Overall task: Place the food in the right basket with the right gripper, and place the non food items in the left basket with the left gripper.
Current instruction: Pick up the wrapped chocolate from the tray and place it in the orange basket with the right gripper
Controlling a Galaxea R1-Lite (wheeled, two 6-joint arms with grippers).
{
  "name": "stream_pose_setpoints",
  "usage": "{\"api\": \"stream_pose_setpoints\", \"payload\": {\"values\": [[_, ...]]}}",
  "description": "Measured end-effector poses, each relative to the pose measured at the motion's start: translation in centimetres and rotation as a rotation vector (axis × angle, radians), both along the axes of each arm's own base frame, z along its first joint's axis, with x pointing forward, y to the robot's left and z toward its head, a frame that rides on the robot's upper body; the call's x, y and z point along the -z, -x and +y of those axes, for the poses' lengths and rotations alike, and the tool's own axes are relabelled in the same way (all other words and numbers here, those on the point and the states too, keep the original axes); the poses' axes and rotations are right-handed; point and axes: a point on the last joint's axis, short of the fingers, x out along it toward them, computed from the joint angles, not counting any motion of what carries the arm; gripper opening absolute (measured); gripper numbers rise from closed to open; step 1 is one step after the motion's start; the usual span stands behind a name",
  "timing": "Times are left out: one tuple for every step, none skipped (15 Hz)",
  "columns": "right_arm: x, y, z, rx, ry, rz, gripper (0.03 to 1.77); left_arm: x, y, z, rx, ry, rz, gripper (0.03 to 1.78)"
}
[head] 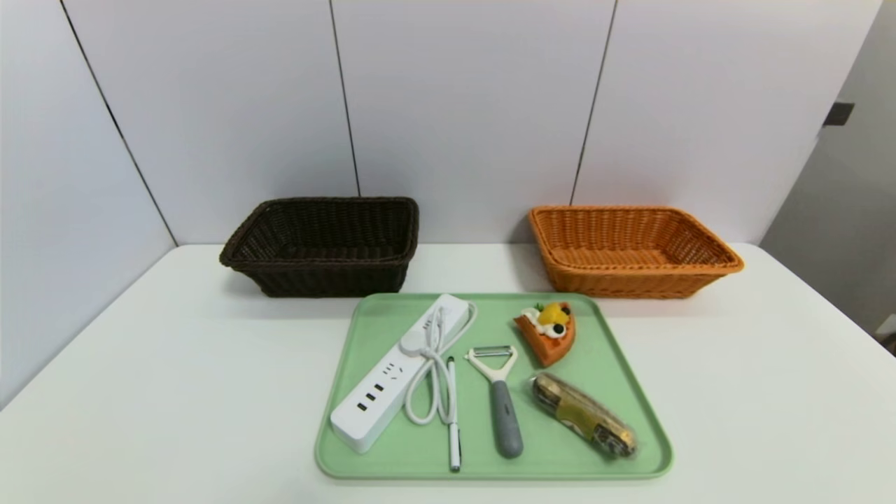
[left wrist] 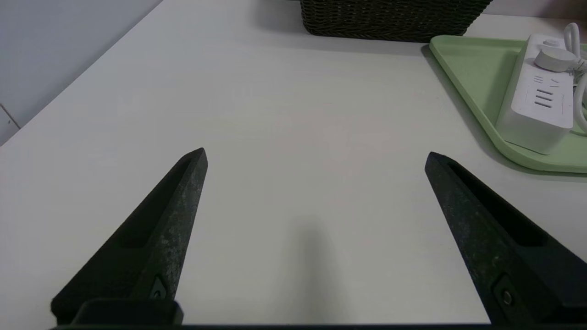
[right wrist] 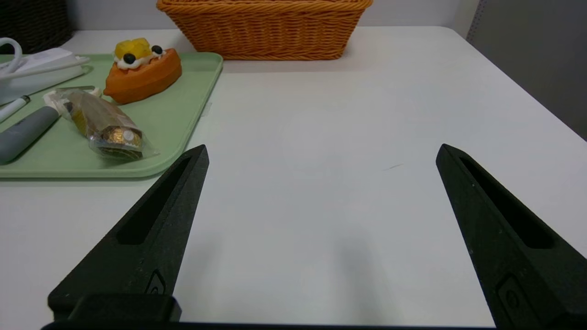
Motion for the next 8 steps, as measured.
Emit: {"api": "stream_pose_setpoints", "payload": {"values": [[0.0, 0.0, 0.0, 0.000, 0.001, 0.002, 1.71, 0.0, 0.0, 0.0, -0.001, 0.001, 0.000, 1.69], [0.1, 0.0, 0.0, 0.000, 0.001, 0.008, 1.71, 0.0, 0.0, 0.0, -0.001, 0.001, 0.000, 1.69], [0.2, 0.0, 0.0, 0.000, 0.003, 0.017, 1.71, 0.0, 0.0, 0.0, -0.001, -0.001, 0.000, 1.69], [0.2, 0.0, 0.0, 0.000, 0.004, 0.032, 1.71, 0.0, 0.0, 0.0, -0.003, -0.005, 0.001, 1.69], [0.2, 0.0, 0.0, 0.000, 0.006, 0.042, 1.71, -0.2, 0.1, 0.0, -0.003, -0.008, -0.002, 1.69], [0.1, 0.0, 0.0, 0.000, 0.012, 0.053, 1.71, -0.8, 0.3, 0.0, -0.001, -0.009, -0.012, 1.69], [-0.5, 0.2, 0.0, -0.002, 0.020, 0.050, 1.71, -2.0, 0.7, 0.0, 0.005, -0.007, -0.024, 1.69], [-1.6, 0.4, 0.0, -0.006, 0.023, 0.047, 1.71, -3.6, 1.3, 0.0, 0.016, 0.000, -0.035, 1.69]]}}
